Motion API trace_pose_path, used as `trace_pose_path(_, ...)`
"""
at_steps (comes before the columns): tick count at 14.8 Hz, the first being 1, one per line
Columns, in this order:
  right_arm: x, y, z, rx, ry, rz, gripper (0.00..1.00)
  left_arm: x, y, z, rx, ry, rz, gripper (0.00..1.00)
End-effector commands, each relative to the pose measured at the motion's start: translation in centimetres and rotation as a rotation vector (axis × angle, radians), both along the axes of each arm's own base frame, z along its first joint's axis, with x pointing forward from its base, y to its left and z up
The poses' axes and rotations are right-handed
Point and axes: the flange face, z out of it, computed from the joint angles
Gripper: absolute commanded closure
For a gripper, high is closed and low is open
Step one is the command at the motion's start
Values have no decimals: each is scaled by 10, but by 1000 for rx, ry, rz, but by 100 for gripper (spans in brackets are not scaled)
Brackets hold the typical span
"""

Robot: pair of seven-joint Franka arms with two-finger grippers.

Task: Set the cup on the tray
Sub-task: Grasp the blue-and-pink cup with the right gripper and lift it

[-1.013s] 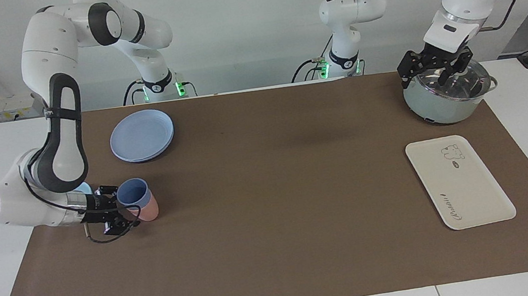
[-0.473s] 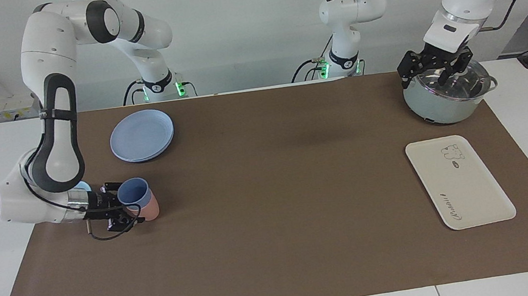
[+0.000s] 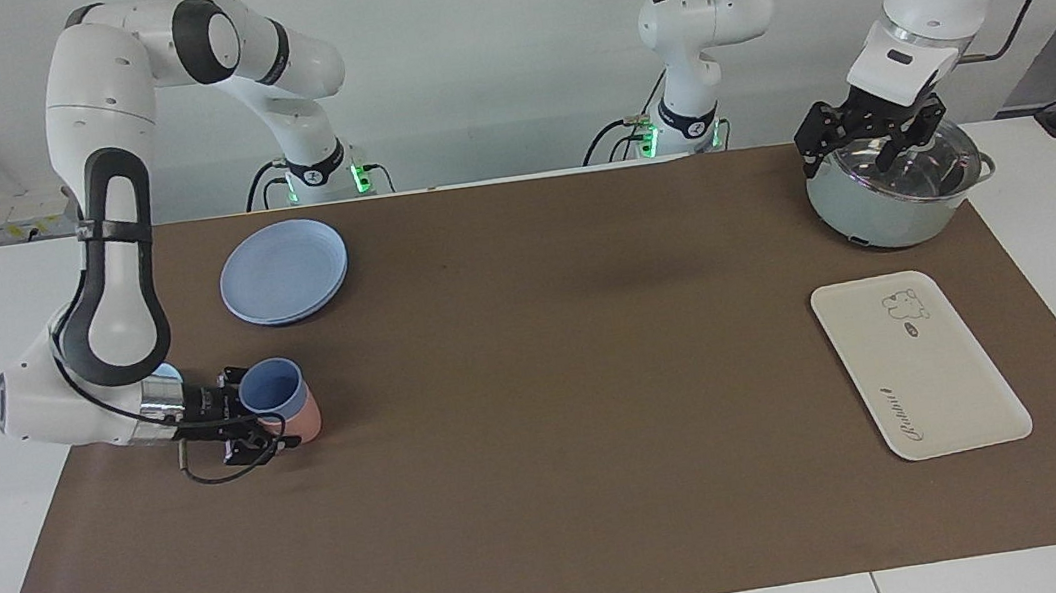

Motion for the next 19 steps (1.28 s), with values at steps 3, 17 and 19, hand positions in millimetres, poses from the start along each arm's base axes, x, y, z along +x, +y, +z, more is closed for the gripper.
trace_pose_path(3, -5, 21, 11, 85, 7, -45, 100, -9, 0, 2, -13, -16, -8, 0)
trace_pose_path(17, -18, 215, 144, -11, -28, -27, 100, -3, -29, 8, -112, -91, 244, 0)
trace_pose_path(19, -21, 234, 153, -18, -29, -39, 100, -4, -73, 9, -157, -125, 321, 0)
